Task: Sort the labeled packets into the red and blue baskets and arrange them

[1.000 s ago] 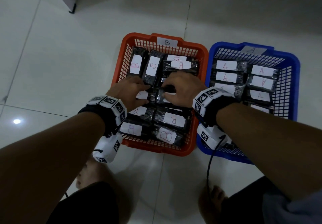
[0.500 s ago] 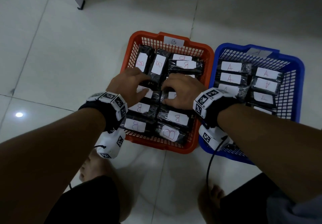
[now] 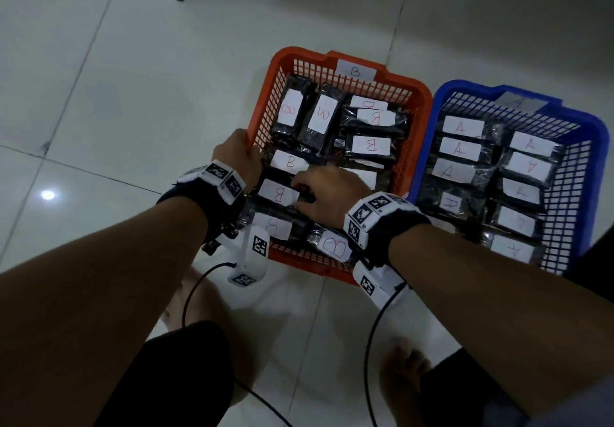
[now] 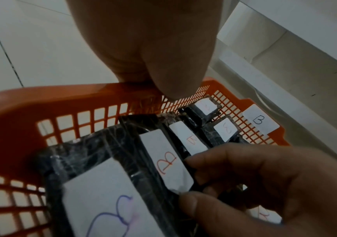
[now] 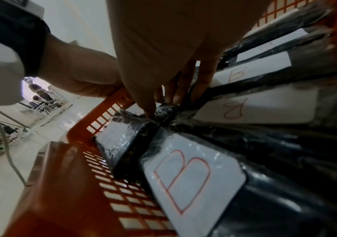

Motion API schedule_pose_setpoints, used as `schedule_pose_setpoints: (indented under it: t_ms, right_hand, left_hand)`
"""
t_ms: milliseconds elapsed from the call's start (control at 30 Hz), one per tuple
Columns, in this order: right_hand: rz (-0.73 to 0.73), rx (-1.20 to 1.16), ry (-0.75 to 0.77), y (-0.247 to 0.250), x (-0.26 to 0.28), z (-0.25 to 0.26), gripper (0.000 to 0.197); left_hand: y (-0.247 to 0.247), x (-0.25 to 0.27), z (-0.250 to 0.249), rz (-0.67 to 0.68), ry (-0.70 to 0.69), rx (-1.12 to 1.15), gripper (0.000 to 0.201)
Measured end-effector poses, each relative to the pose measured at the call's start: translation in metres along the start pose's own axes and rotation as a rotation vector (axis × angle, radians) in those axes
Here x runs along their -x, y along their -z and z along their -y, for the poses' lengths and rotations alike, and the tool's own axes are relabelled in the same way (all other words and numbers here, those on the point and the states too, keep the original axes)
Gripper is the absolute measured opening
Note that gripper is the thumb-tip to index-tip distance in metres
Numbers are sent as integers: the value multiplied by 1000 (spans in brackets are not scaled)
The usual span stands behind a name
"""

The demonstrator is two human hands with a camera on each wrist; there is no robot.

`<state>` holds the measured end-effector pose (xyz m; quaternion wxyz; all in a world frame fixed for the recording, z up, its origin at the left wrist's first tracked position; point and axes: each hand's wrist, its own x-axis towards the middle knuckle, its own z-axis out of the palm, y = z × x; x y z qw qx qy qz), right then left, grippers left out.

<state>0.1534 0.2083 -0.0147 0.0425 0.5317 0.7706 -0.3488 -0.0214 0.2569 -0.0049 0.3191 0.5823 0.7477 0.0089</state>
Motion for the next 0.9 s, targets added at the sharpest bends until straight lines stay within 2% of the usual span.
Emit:
schedule_pose_setpoints:
  t_ms: [300, 467, 533, 600, 700, 767, 867, 900]
  right_hand:
    - [-89, -50, -46, 6, -6, 2, 40]
    - [-97, -35, -102, 0, -11, 5, 55]
    - [-94, -35, -127, -4, -13, 8, 55]
    - [-101, -43, -144, -6, -13, 10, 53]
    - [-183, -105, -182, -2, -8, 13, 56]
    - [-236, -148, -209, 4, -1, 14, 55]
    - [-295, -163, -259, 15, 19, 9, 39]
    - [-331, -172, -284, 21, 28, 6, 35]
  left_hand:
    - [8, -7, -1, 66, -23, -46, 29]
    - [15, -11, 8, 168, -68, -74, 32]
    - [14, -13, 12, 173, -67, -68, 32]
    - [11, -12, 12, 147, -61, -46, 31]
    - [5, -8, 4, 35, -71, -38, 30]
    - [0, -5, -4, -42, -105, 9, 38]
    - [-3, 5, -23, -175, -178, 19, 56]
    - [-1, 9, -31, -197, -161, -3, 58]
